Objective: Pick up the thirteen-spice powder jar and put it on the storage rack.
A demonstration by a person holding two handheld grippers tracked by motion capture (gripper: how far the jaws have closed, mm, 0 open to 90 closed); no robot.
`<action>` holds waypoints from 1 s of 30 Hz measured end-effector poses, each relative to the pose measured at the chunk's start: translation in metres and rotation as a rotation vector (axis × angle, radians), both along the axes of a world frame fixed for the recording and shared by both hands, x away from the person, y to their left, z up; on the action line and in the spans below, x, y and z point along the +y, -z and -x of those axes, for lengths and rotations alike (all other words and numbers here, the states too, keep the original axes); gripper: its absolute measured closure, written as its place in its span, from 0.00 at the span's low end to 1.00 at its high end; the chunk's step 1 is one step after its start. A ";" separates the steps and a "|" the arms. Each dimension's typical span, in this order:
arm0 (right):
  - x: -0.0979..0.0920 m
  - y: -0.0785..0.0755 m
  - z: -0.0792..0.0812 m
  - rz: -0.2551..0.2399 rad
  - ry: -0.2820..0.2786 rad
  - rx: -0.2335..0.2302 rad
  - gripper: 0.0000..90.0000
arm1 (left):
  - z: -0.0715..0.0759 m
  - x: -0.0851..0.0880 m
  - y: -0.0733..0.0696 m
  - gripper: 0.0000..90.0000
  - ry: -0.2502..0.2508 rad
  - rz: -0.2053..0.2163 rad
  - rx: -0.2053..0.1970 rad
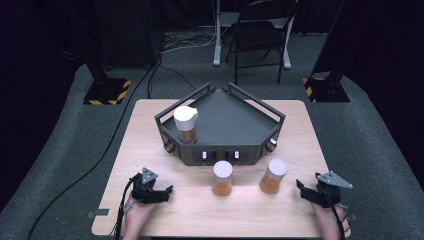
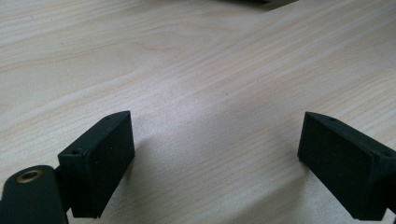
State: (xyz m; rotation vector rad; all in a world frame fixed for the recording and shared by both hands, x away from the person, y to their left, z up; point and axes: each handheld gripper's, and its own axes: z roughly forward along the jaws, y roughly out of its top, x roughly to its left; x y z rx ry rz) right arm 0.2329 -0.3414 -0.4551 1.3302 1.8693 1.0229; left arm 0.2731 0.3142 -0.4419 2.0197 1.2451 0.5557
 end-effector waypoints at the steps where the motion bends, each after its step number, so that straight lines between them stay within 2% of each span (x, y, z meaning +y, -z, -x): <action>1: 0.000 0.000 0.000 0.001 0.000 0.000 0.21 | 0.000 0.000 0.000 0.11 0.000 0.000 0.000; 30: 0.002 0.000 0.000 0.010 0.000 0.000 0.21 | 0.000 -0.001 0.000 0.10 -0.008 0.001 0.000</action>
